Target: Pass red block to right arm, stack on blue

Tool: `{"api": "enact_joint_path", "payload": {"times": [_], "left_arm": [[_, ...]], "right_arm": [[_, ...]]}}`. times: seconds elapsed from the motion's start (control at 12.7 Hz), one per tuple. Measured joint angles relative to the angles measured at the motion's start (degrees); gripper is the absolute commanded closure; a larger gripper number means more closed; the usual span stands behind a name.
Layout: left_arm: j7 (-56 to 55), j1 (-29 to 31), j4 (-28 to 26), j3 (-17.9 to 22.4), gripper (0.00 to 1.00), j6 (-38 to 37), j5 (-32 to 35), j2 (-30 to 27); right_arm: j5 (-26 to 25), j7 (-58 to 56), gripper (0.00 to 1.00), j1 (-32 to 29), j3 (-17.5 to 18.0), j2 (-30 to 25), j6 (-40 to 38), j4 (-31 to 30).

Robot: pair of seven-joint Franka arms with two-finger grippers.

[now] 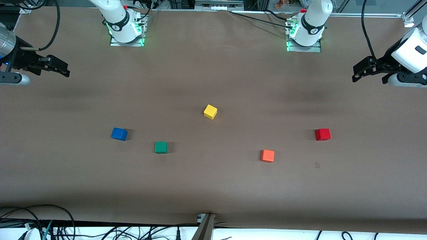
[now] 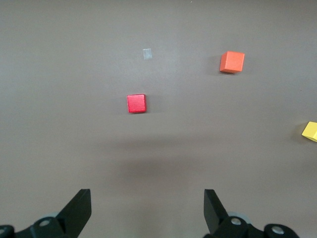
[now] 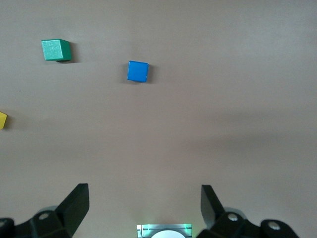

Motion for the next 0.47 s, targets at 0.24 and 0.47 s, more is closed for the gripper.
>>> {"api": "enact_joint_path", "payload": {"times": [0.24,0.47], "left_arm": [[0.0,0.4,-0.1,0.0,0.0,0.0,0.0,0.0],[0.0,0.4,-0.1,-0.1,0.0,0.1,0.0,0.0]], "right_arm": [[0.0,0.0,0.0,0.0,0.0,0.0,0.0,0.0],[0.0,0.0,0.0,0.0,0.0,0.0,0.0,0.0]]}}
